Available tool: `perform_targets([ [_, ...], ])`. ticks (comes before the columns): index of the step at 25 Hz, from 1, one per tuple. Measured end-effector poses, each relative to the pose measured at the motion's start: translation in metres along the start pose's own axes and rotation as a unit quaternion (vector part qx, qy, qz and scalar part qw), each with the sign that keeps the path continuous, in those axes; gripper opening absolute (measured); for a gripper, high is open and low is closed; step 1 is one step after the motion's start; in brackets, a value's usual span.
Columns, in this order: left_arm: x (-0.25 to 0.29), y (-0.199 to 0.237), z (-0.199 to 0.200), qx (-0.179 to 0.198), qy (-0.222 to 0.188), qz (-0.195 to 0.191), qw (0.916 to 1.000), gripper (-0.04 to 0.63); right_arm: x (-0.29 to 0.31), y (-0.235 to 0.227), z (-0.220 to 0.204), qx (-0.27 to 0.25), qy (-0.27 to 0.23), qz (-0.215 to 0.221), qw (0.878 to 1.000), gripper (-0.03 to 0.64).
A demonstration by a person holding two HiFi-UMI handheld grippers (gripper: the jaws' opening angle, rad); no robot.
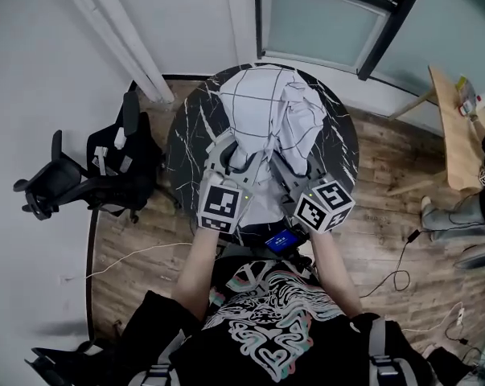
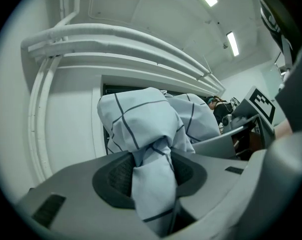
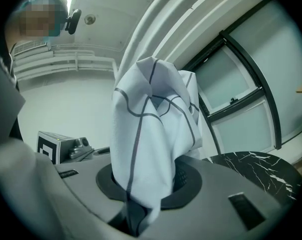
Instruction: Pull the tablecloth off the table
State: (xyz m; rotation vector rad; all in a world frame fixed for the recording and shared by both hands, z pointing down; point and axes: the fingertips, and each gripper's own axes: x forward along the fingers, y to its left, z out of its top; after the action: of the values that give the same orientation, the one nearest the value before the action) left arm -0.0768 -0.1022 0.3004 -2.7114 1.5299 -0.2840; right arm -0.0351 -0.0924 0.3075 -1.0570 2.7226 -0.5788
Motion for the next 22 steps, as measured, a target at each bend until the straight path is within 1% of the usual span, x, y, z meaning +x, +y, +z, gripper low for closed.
perform_targets([
  [4,-0.005,0.001,0.009,0.005,-0.021,-0.012,0.9997,0.147,-0.001,0.007,0.008,-0.017,-0.013,-0.009,1.000,0.126],
  [11,-0.016,-0.004,0.014,0.007,-0.035,-0.047,0.9983,0.147,-0.011,0.021,0.009,-0.030,-0.029,-0.045,0.998,0.126],
  [16,-0.026,-0.009,0.020,0.011,-0.041,-0.053,0.9977,0.147,-0.018,0.031,0.012,-0.033,-0.035,-0.048,0.998,0.126],
  [22,-0.035,-0.007,0.029,0.019,-0.045,-0.045,0.9978,0.146,-0.018,0.041,0.018,-0.038,-0.040,-0.041,0.998,0.126],
])
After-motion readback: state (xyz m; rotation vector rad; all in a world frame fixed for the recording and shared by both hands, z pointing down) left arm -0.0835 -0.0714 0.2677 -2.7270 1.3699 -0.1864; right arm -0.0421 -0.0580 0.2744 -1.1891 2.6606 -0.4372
